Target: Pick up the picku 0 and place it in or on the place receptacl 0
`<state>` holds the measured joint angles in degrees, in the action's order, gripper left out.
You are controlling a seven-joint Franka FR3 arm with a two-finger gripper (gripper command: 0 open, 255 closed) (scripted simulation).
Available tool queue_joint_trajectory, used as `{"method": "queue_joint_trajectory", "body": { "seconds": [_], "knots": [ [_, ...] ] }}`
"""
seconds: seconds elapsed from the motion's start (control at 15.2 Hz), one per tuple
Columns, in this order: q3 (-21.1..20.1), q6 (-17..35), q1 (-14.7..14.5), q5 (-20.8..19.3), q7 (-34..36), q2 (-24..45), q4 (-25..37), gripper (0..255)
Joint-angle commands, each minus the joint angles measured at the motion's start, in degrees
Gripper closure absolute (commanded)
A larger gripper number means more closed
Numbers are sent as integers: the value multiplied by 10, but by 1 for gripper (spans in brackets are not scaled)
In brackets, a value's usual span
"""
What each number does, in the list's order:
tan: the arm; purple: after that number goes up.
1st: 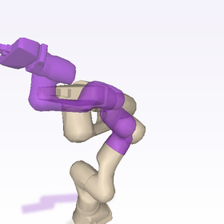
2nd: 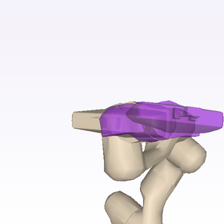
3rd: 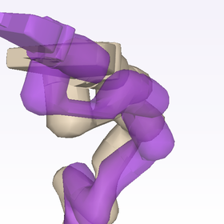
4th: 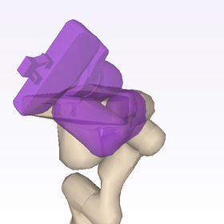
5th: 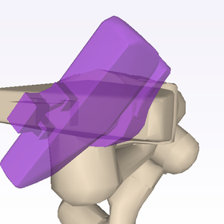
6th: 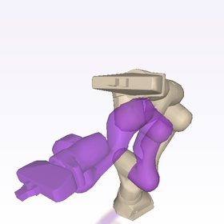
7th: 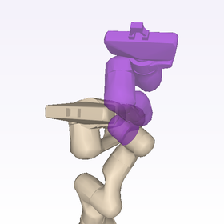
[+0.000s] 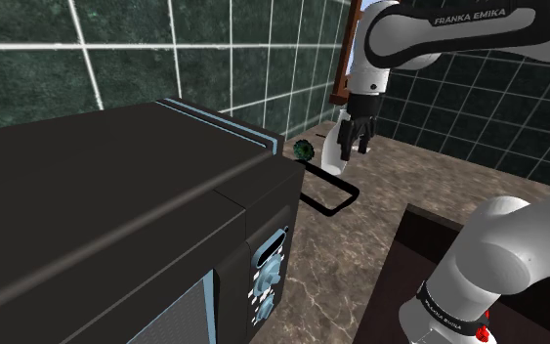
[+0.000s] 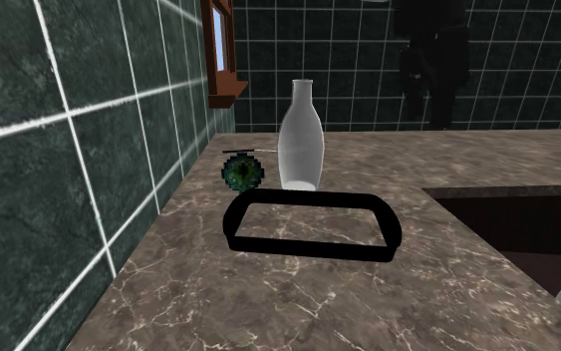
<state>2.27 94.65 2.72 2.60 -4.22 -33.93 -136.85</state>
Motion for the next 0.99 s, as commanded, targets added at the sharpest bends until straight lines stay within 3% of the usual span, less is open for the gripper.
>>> {"method": "queue_joint_trajectory", "body": {
  "seconds": [0.0, 0.92],
  "knots": [
    [10, 30, 5, -9, -14, 36, 13, 0],
    [66, 181, 33, -28, -99, 299, 168, 0]
  ]
}}
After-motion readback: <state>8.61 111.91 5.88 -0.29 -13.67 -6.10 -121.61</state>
